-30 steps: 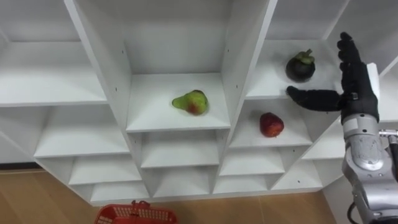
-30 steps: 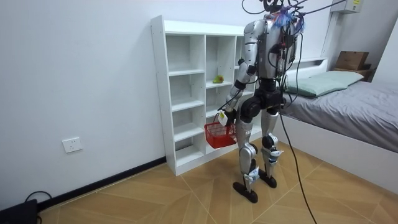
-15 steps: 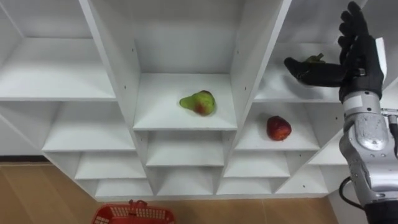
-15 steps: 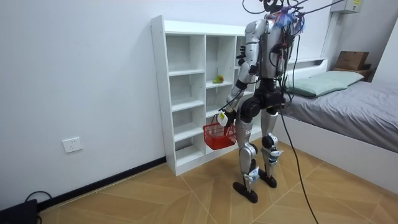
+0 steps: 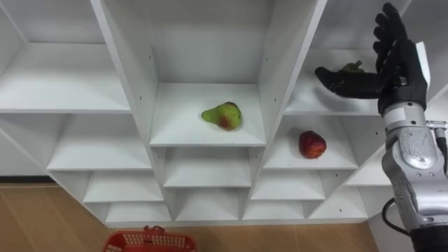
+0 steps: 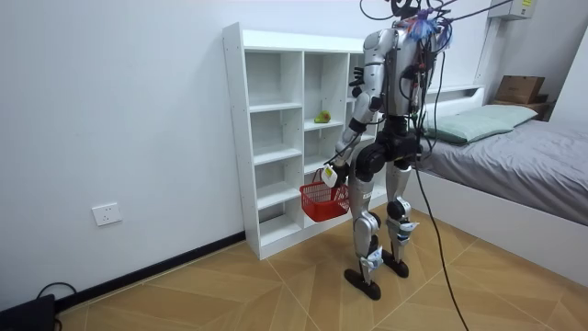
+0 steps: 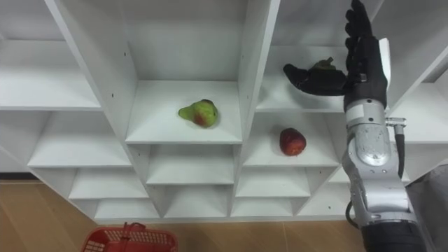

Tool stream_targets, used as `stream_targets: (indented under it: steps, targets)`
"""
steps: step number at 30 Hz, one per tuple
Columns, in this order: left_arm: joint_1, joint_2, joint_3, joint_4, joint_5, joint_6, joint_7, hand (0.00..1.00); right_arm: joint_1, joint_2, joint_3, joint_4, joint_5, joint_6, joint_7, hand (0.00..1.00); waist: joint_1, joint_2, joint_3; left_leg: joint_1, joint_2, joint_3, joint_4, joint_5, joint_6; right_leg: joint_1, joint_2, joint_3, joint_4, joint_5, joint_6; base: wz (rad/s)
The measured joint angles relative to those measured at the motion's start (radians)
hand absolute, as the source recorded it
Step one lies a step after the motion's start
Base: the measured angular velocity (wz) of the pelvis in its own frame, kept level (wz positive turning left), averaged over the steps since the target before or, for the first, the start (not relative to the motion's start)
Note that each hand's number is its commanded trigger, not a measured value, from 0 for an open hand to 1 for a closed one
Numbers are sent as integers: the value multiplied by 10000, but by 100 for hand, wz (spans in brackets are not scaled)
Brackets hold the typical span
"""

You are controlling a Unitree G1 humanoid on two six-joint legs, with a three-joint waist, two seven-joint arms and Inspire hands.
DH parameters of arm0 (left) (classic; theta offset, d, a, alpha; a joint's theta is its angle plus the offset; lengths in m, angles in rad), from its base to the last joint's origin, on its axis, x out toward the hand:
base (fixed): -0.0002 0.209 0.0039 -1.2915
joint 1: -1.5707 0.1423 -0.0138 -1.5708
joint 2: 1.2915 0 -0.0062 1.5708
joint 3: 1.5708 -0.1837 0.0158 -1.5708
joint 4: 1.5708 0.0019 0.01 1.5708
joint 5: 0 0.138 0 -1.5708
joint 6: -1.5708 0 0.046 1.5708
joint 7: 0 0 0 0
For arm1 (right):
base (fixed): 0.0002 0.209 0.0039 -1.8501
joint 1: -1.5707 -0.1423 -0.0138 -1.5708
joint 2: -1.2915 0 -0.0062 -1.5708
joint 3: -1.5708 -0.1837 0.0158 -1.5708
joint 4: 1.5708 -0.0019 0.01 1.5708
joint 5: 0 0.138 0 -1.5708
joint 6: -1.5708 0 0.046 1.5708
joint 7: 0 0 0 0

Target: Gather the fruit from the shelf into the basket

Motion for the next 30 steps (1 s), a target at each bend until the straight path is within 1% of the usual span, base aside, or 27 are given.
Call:
stream_targets:
  steps: [1,5,8,11,14,16,18,22,27,28,30]
  targets:
    - [0,-20,26,0,-1,20,-22,100,0,0,0,0,0,19,33,0,-1,6,0,-3,0,0,2,0,0,-1,-1,-3,1,0,0,0]
    - [-50,-55,26,-16,-2,92,-32,100,-5,-14,1,3,-76,341,121,0,105,23,1,-37,3,40,2,0,0,-35,0,-15,3,0,0,0]
    - [-84,-55,25,-27,-2,115,-30,100,-39,-50,7,159,-70,351,127,0,200,28,-1,-35,4,36,2,0,0,-27,-2,-33,6,0,0,0]
    - [-86,-55,26,-34,-2,123,-29,100,-344,-122,8,708,-71,425,123,0,215,26,-2,-47,2,28,2,0,0,-29,-14,-67,14,0,0,1]
    - [-85,-51,29,-51,3,140,-29,100,-448,-302,7,959,-267,430,122,0,216,13,-1,-88,-8,-23,23,0,0,-36,-34,-147,13,0,0,5]
    - [-94,-52,27,-98,3,165,-31,100,-544,-309,7,1196,-492,452,119,0,211,-1,2,-98,-10,-28,29,0,0,-41,-39,-156,13,0,0,0]
    - [-104,-49,30,-113,19,171,-31,100,-629,-310,10,1315,-704,556,124,0,248,-10,4,-129,-14,-28,36,0,0,-70,-41,-155,18,0,0,0]
    - [-95,-15,26,-197,16,249,-37,100,-964,-310,14,1942,-1246,688,123,0,257,-85,17,-192,-18,-25,50,1,2,-169,-42,-133,43,0,1,0]
    - [-105,-4,28,-325,20,380,-49,100,-971,-310,17,1987,-1342,868,129,0,317,-153,24,-193,-19,-26,49,1,2,-155,-39,-128,20,-1,1,0]
    - [-113,-4,27,-326,14,387,-58,100,-977,-310,17,2064,-1355,874,147,0,375,-167,25,-185,-18,-26,49,1,1,-148,-40,-130,21,0,1,0]
    - [-110,0,28,-324,3,395,-64,100,-1102,-311,8,2401,-1357,881,323,0,379,-188,28,-164,-16,-31,50,1,2,-125,-41,-137,25,0,0,0]
